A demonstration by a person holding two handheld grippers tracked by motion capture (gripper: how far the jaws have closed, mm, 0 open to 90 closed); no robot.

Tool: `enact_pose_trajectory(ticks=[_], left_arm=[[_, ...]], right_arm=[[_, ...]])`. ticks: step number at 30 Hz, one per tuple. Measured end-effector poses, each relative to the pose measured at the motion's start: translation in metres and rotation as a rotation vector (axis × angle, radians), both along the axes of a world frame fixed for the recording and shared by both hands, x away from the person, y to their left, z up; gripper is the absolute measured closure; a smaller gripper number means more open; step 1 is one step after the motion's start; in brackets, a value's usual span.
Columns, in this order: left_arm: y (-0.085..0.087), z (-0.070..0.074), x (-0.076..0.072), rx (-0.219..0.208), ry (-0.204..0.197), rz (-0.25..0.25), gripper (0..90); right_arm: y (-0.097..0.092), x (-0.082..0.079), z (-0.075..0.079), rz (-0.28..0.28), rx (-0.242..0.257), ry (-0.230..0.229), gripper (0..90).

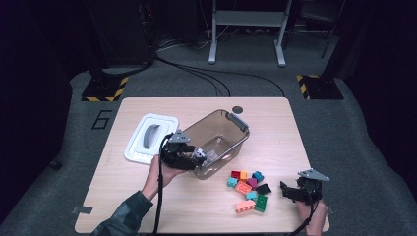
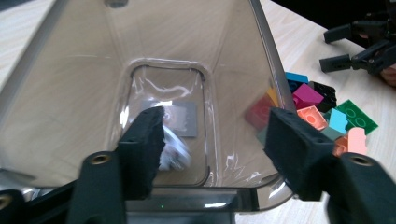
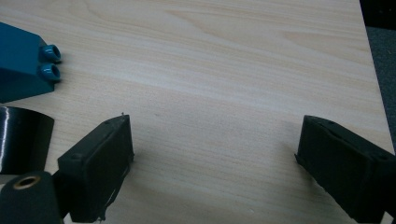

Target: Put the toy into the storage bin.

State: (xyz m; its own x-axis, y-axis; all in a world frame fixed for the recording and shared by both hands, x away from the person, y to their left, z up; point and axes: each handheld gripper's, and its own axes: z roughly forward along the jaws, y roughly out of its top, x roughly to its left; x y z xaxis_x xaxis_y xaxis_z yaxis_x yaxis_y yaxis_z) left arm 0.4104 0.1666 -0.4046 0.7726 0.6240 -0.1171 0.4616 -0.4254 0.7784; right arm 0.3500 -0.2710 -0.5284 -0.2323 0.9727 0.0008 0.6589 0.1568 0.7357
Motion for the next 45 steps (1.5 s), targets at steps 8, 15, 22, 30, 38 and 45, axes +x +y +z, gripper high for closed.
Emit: enact_pose_trajectory(ticks=[8, 15, 22, 30, 38, 45], left_arm=[[0.015, 0.008, -0.010, -0.008, -0.044, 0.028, 21.7], [0.040, 0.006, -0.021, -0.012, -0.060, 0.073, 15.3], [0.060, 0.002, -0.032, -0.002, -0.073, 0.116, 13.0], [0.092, -0.011, -0.045, 0.031, -0.096, 0.195, 9.5], [0.112, -0.034, -0.049, 0.060, -0.069, 0.245, 5.0], [0.129, -0.067, -0.048, 0.112, -0.035, 0.305, 2.9]], right_arm=[[0.000, 0.000, 0.000, 0.001, 0.000, 0.000, 9.6], [0.000, 0.000, 0.000, 0.000, 0.000, 0.000, 9.6], [0.000, 0.000, 0.000, 0.001, 0.000, 0.000, 9.6], [0.000, 0.000, 0.000, 0.001, 0.000, 0.000, 9.6], [0.000, 0.000, 0.000, 0.000, -0.001, 0.000, 9.6], [0.000, 0.000, 0.000, -0.001, 0.000, 0.000, 9.6]])
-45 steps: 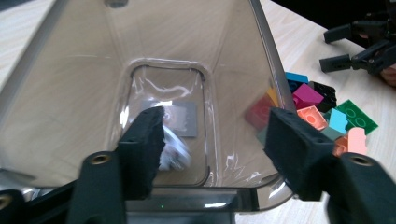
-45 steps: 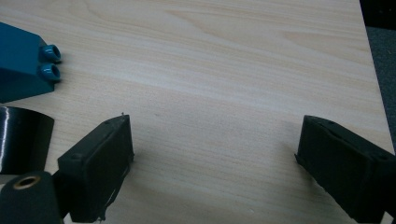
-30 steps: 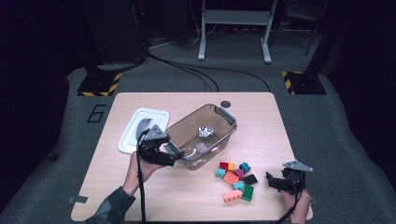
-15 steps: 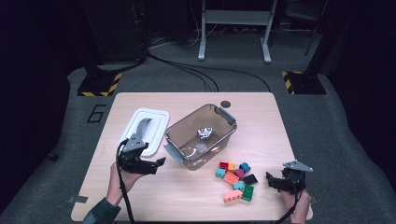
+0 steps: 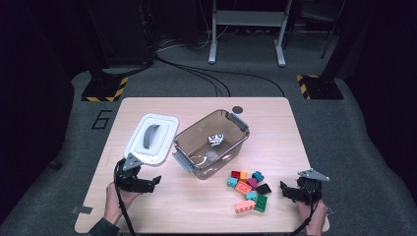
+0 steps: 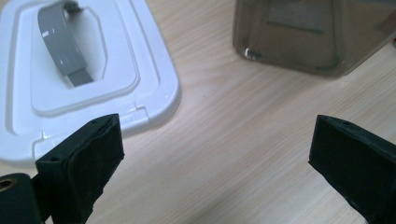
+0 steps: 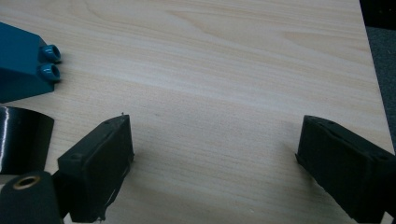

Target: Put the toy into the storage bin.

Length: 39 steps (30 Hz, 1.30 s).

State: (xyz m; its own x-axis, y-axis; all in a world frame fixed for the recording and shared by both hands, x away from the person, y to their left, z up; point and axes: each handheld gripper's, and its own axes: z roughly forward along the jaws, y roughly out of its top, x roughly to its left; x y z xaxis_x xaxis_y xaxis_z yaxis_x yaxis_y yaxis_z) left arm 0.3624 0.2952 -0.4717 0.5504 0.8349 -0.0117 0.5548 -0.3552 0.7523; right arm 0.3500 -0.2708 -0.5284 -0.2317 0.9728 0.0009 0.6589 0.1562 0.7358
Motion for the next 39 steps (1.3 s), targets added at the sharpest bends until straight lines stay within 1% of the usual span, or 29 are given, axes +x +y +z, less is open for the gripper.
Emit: enact_pose_trajectory(ticks=[2, 3, 4, 5, 6, 7, 8, 9, 11, 12, 14, 15, 16, 19, 21, 22, 24, 25, 26, 27, 29, 31, 32, 33, 34, 36, 37, 38, 39], left_arm=[[0.004, -0.007, 0.001, 0.031, 0.004, 0.014, 2.6], [0.004, -0.007, 0.001, 0.031, 0.004, 0.014, 2.3], [0.004, -0.012, 0.001, 0.014, 0.012, 0.026, 2.3], [0.006, -0.016, 0.001, 0.018, 0.014, 0.028, 2.0], [0.008, -0.020, 0.002, 0.037, 0.020, 0.034, 1.8], [0.009, -0.023, 0.002, 0.031, 0.017, 0.041, 1.2], [0.011, -0.027, 0.002, 0.031, 0.023, 0.046, 1.2], [0.014, -0.033, 0.002, 0.046, 0.016, 0.057, 1.1], [0.015, -0.036, 0.001, 0.045, 0.017, 0.059, 1.0], [0.016, -0.041, 0.001, 0.050, 0.016, 0.068, 1.0], [0.018, -0.048, -0.001, 0.068, 0.022, 0.065, 1.1], [0.018, -0.051, -0.001, 0.077, 0.017, 0.071, 1.5], [0.019, -0.053, -0.002, 0.085, 0.026, 0.063, 1.5], [0.018, -0.056, -0.002, 0.091, 0.020, 0.070, 1.7], [0.019, -0.057, -0.002, 0.069, 0.022, 0.074, 1.9], [0.019, -0.058, -0.002, 0.074, 0.005, 0.075, 1.6], [0.020, -0.059, -0.001, 0.052, 0.015, 0.076, 1.1], [0.020, -0.059, -0.001, 0.052, 0.015, 0.076, 0.9], [0.021, -0.059, 0.000, 0.052, 0.028, 0.072, 0.9], [0.021, -0.059, 0.000, 0.050, 0.021, 0.077, 0.3], [0.021, -0.059, 0.000, 0.053, 0.028, 0.074, 0.4], [0.021, -0.059, 0.000, 0.050, 0.029, 0.076, 0.5], [0.021, -0.060, 0.001, 0.039, 0.026, 0.071, 0.5], [0.021, -0.060, 0.001, 0.039, 0.026, 0.071, 0.4], [0.021, -0.060, 0.001, 0.036, 0.033, 0.066, 0.2], [0.021, -0.060, 0.001, 0.036, 0.033, 0.066, 0.2], [0.021, -0.060, 0.001, 0.036, 0.033, 0.066, 0.1], [0.021, -0.060, 0.002, 0.036, 0.034, 0.066, 0.1], [0.021, -0.060, 0.002, 0.036, 0.034, 0.065, 0.0]], right_arm=[[0.000, 0.000, 0.000, 0.000, 0.000, 0.000, 9.6], [0.000, 0.000, 0.000, 0.000, 0.000, 0.000, 9.6], [0.000, 0.000, 0.000, 0.000, 0.000, 0.000, 9.6], [0.000, 0.000, 0.000, 0.000, 0.000, 0.000, 9.6], [0.000, 0.000, 0.000, 0.000, 0.000, 0.000, 9.6], [0.000, 0.000, 0.000, 0.000, 0.000, 0.000, 9.6], [0.000, 0.000, 0.000, 0.000, 0.000, 0.000, 9.5], [0.000, 0.000, 0.000, 0.004, 0.003, 0.002, 9.0], [0.000, 0.000, 0.000, 0.006, 0.003, 0.003, 9.0], [0.000, 0.000, 0.000, 0.005, 0.004, 0.003, 9.0], [0.000, 0.001, 0.000, 0.002, 0.001, 0.003, 8.5], [0.000, 0.001, 0.000, -0.007, 0.000, 0.003, 7.7], [0.000, 0.001, 0.000, -0.014, -0.002, 0.003, 6.6], [0.001, 0.001, 0.001, -0.018, -0.008, 0.008, 5.8], [0.001, 0.000, 0.001, -0.017, -0.013, 0.006, 5.9], [0.001, -0.001, 0.002, 0.003, 0.015, 0.006, 5.2], [0.003, -0.002, 0.004, 0.022, 0.066, 0.000, 4.9], [0.005, -0.002, 0.005, 0.035, 0.083, 0.004, 4.3], [0.005, -0.002, 0.005, 0.035, 0.083, 0.004, 4.3], [0.010, -0.001, 0.008, 0.056, 0.088, 0.008, 4.0], [0.017, 0.000, 0.011, 0.075, 0.098, 0.014, 5.2], [0.020, 0.001, 0.014, 0.081, 0.105, 0.020, 5.9], [0.028, 0.003, 0.019, 0.101, 0.109, 0.026, 7.7], [0.028, 0.003, 0.019, 0.101, 0.109, 0.026, 7.7], [0.035, 0.005, 0.024, 0.120, 0.106, 0.025, 8.2], [0.042, 0.009, 0.028, 0.134, 0.108, 0.029, 6.9], [0.042, 0.009, 0.028, 0.134, 0.108, 0.029, 6.9], [0.049, 0.014, 0.031, 0.146, 0.107, 0.044, 5.5], [0.052, 0.016, 0.032, 0.154, 0.099, 0.045, 5.1]])
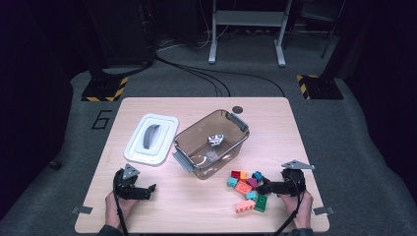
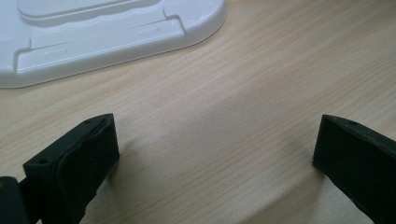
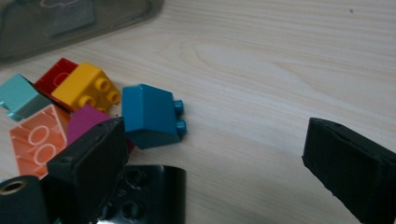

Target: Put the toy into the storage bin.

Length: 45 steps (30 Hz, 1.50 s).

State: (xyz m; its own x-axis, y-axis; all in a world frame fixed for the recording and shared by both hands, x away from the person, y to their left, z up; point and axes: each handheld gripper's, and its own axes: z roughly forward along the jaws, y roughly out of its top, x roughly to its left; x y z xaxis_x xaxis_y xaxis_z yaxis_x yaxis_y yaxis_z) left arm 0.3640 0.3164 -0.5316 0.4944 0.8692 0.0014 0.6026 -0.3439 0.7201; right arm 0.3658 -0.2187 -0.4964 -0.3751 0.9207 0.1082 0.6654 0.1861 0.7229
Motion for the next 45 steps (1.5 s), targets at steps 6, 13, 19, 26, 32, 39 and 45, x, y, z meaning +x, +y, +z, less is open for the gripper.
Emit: enact_pose_trajectory(ticks=[6, 13, 19, 26, 32, 39, 45], left_arm=[[-0.001, 0.000, 0.000, -0.005, 0.000, 0.003, 0.0], [-0.001, 0.000, 0.000, -0.002, 0.002, 0.000, 0.2], [-0.001, 0.000, 0.000, -0.002, 0.002, 0.000, 0.2], [-0.001, 0.000, 0.000, -0.003, 0.002, 0.001, 0.2], [-0.001, 0.000, 0.000, -0.002, 0.002, 0.000, 0.2], [-0.001, 0.000, 0.000, 0.000, 0.002, -0.001, 0.2], [-0.001, 0.000, 0.000, 0.000, 0.001, -0.003, 0.3]], right_arm=[[0.017, 0.007, 0.004, 0.050, -0.036, 0.007, 16.2], [0.033, 0.014, 0.007, 0.111, -0.037, 0.021, 46.0], [0.039, 0.020, 0.006, 0.110, -0.064, 0.050, 58.4], [0.043, 0.022, 0.002, 0.093, -0.123, 0.083, 60.5], [0.046, 0.023, 0.000, 0.086, -0.156, 0.082, 61.6], [0.049, 0.025, -0.003, 0.072, -0.207, 0.086, 61.6], [0.042, 0.025, -0.004, 0.065, -0.162, 0.066, 63.0]])
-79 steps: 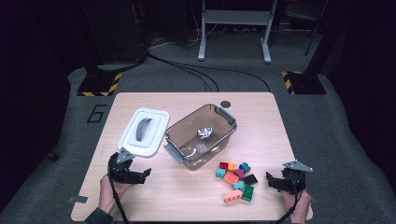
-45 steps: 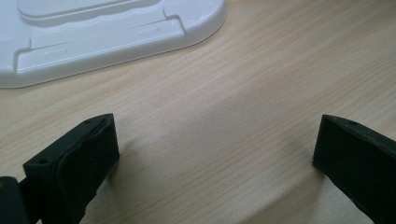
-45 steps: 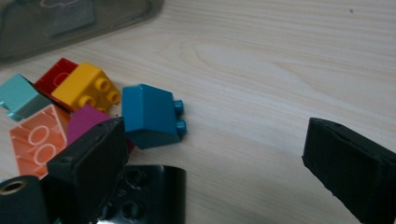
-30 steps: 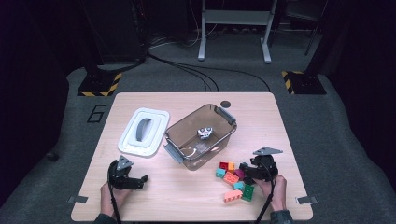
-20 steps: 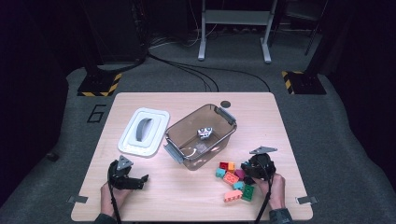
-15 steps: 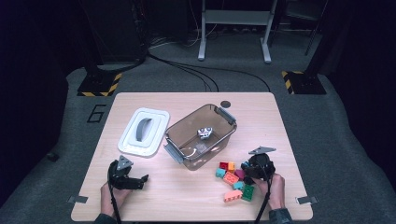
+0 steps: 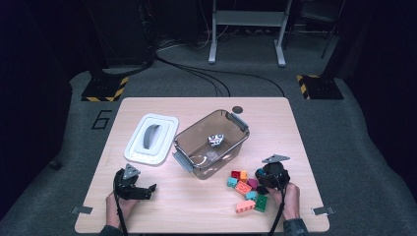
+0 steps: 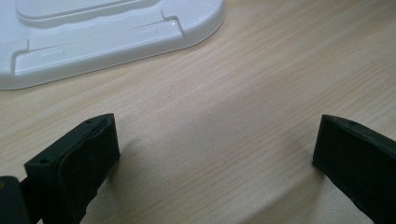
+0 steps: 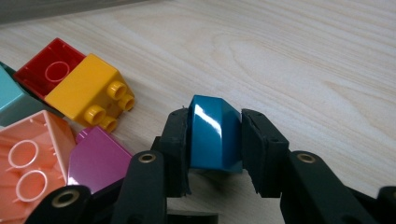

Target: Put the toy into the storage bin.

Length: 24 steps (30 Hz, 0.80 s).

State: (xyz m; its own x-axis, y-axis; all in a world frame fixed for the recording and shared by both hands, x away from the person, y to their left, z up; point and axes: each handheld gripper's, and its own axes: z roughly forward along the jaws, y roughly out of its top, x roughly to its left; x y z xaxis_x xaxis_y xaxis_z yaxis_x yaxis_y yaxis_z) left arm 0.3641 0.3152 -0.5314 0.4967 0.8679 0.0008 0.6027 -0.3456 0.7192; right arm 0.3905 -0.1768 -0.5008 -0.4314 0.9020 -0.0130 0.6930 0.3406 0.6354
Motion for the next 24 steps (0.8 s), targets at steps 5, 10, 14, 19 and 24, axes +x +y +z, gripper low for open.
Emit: enact_pose_trajectory(ticks=[5, 10, 14, 19, 24], left_arm=[[0.000, 0.000, 0.000, 0.002, 0.000, -0.001, 0.3], [0.000, 0.000, 0.000, 0.002, 0.000, -0.001, 0.4], [0.000, 0.000, 0.000, 0.002, 0.000, -0.001, 0.4], [0.001, 0.001, 0.000, 0.011, 0.004, -0.008, 0.4], [0.001, 0.001, 0.000, 0.011, 0.003, -0.009, 0.4]], right_arm=[[-0.011, -0.001, 0.009, -0.010, 0.073, -0.044, 67.9], [-0.013, 0.003, 0.008, -0.016, 0.069, -0.015, 67.9], [-0.013, 0.004, 0.008, -0.013, 0.089, -0.018, 68.0], [-0.015, 0.007, 0.017, 0.006, 0.117, -0.037, 68.0], [-0.016, 0.010, 0.031, 0.010, 0.140, -0.052, 68.0]])
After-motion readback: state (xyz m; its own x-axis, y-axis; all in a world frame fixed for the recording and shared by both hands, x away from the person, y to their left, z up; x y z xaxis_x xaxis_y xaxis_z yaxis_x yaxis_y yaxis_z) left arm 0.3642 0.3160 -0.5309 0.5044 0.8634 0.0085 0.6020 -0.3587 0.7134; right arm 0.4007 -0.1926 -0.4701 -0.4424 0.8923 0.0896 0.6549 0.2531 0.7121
